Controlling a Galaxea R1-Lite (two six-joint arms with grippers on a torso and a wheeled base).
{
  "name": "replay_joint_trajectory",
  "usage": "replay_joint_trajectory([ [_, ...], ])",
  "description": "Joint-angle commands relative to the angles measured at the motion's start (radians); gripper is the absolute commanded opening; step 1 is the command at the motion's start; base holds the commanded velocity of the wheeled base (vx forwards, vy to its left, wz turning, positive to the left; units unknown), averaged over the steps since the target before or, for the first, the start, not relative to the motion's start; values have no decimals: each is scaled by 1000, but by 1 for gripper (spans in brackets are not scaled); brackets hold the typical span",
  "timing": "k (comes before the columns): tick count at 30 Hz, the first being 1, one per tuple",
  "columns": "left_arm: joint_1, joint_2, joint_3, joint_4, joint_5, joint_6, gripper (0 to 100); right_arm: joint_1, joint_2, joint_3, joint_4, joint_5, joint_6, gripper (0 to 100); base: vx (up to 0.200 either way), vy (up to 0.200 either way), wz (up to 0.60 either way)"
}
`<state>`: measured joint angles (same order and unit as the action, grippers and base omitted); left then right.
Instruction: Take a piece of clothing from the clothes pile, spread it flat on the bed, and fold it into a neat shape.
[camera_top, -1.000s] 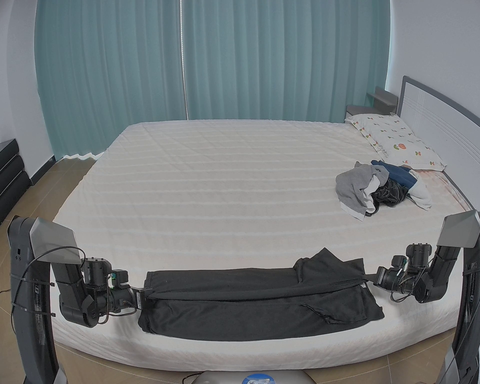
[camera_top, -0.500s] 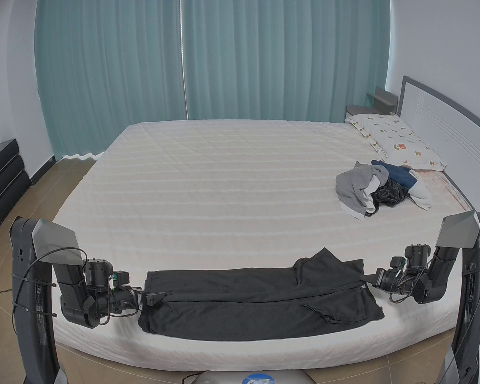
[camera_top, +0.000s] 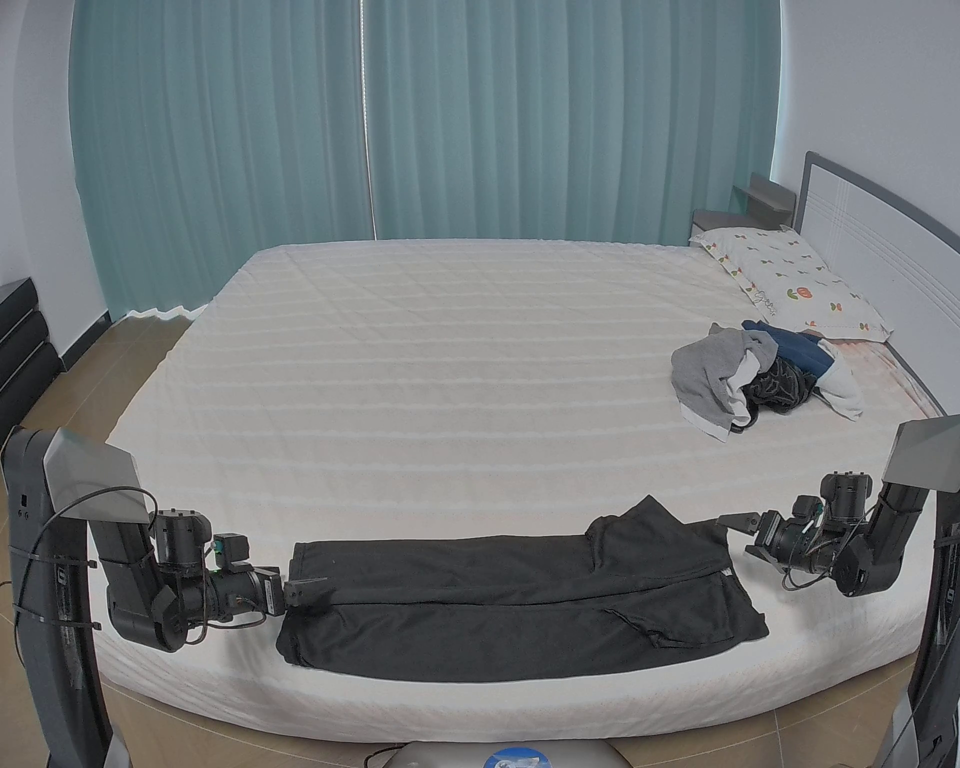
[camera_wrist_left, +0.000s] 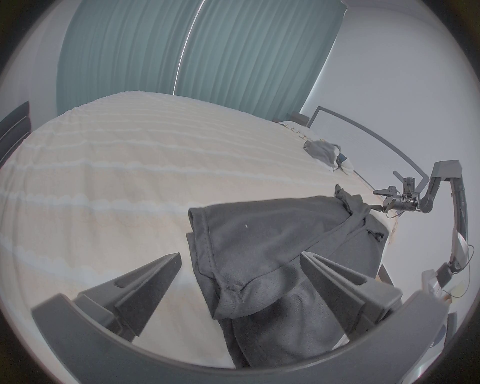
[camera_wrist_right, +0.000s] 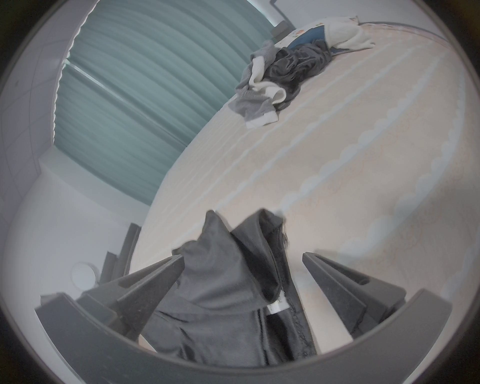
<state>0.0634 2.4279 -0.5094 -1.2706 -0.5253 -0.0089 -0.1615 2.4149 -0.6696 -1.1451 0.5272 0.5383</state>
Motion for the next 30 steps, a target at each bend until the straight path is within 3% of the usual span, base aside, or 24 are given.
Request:
replay_joint_trajectory([
  [1, 30, -55, 2, 4, -18, -16, 100, -13, -36, -22, -7, 5, 34, 100, 0, 0, 0],
  [5, 33, -58, -31, 4, -19, -117, 100, -10, -26, -25, -5, 5, 48, 100, 0, 0, 0],
  [7, 27, -55, -70, 4, -19, -235, 100, -9, -17, -27, -2, 5, 52, 100, 0, 0, 0],
  [9, 24, -53, -84, 4, -18, -283, 100, -7, -11, -30, -2, 5, 60, 100, 0, 0, 0],
  [10, 6, -50, -104, 13, -18, -365, 100, -4, 4, -39, 1, 5, 77, 100, 0, 0, 0],
  [12, -14, -49, -124, 51, -15, -411, 100, -1, 18, -58, 5, 5, 84, 100, 0, 0, 0],
  [20, -28, -47, -256, 356, 22, -437, 100, 8, 27, -61, -2, -6, 84, 100, 0, 0, 0],
  [30, -66, 7, -314, 356, 119, -460, 100, 14, 35, -61, -5, -10, 83, 100, 0, 0, 0],
])
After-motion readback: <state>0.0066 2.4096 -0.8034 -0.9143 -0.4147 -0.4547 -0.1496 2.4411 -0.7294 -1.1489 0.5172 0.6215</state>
